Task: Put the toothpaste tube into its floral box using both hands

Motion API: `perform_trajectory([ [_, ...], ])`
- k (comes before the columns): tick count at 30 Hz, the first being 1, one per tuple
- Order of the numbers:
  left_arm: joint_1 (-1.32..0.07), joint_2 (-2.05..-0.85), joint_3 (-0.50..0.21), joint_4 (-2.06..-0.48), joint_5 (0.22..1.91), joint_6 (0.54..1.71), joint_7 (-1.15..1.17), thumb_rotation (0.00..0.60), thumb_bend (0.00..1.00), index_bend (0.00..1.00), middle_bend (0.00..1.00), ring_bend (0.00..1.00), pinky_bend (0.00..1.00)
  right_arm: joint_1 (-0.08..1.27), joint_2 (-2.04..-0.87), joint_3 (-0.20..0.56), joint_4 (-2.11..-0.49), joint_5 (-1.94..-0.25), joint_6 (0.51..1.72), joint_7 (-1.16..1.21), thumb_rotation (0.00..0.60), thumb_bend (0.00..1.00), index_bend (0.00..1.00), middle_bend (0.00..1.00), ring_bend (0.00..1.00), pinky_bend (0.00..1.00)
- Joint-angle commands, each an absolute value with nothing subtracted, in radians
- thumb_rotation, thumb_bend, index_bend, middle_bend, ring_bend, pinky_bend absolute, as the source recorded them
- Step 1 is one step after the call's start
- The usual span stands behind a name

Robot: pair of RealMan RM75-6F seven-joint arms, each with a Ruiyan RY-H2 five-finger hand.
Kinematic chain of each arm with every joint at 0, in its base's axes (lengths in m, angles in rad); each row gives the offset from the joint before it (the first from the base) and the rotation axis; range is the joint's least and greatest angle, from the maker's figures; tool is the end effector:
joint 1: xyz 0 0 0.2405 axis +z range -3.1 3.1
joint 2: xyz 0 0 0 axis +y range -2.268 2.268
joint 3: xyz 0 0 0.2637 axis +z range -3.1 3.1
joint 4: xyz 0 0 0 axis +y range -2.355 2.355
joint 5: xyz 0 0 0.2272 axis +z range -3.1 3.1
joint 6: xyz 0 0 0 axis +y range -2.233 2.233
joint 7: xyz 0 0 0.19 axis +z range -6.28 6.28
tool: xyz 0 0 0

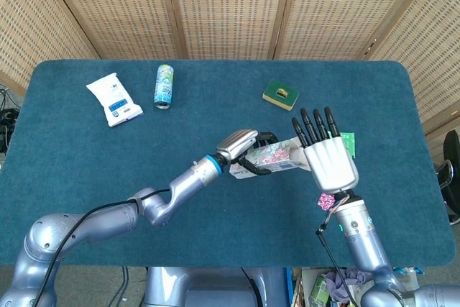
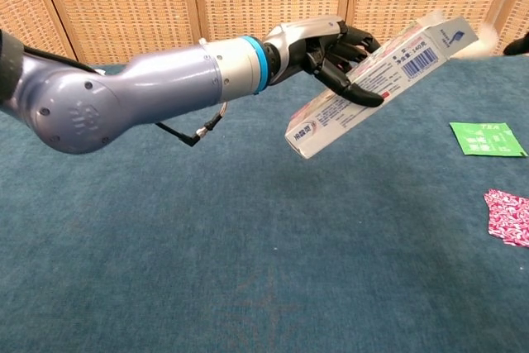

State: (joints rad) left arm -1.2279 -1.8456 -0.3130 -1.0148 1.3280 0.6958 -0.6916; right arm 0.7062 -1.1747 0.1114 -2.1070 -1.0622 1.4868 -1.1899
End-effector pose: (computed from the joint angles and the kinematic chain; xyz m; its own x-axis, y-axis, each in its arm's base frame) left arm 0.0591 0.4451 -0.1322 -0.0693 0.6321 0.7718 0.8105 -0.4153 0.4130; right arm -0.0977 -0.3368 0.1070 0.8312 0.1888 0.5229 -0.4932 -0.1839 0.8503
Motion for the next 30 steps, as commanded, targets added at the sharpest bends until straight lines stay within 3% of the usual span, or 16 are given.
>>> perform_trajectory([
  [1, -1.224, -1.895, -0.314, -0.958, 1.354, 0.733, -0.758, 0.6, 0.37, 0.55, 0.51, 0.47, 0.47, 0.681, -1.16, 0.111, -2.125, -1.101, 1.547, -1.229, 0.6, 0.0, 0.0, 0.0, 0.0, 0.0],
  [12, -1.217, -1.888, -0.283, -0.905, 1.419, 0.785, -0.793, 0.6, 0.37, 0.55, 0.51, 0.47, 0.47, 0.632, -1.099, 0.142, -2.06, -1.051, 1.538, -1.124, 0.6, 0.0, 0.0, 0.0, 0.0, 0.0],
  [22, -1.157, -1.759, -0.167, -0.909, 1.459, 0.751, -0.58, 0.6, 0.37, 0.55, 0.51, 0.47, 0.47, 0.57, -1.086, 0.138, -1.882, -0.993, 1.425, -0.86, 0.6, 0.0, 0.0, 0.0, 0.0, 0.0],
  [30, -1.107, -1.758, -0.115, -0.873, 1.436, 0.718, -0.465, 0.6, 0.37, 0.55, 0.51, 0.47, 0.47, 0.533, -1.103, 0.125, -1.773, -0.983, 1.346, -0.712, 0.6, 0.0, 0.0, 0.0, 0.0, 0.0],
])
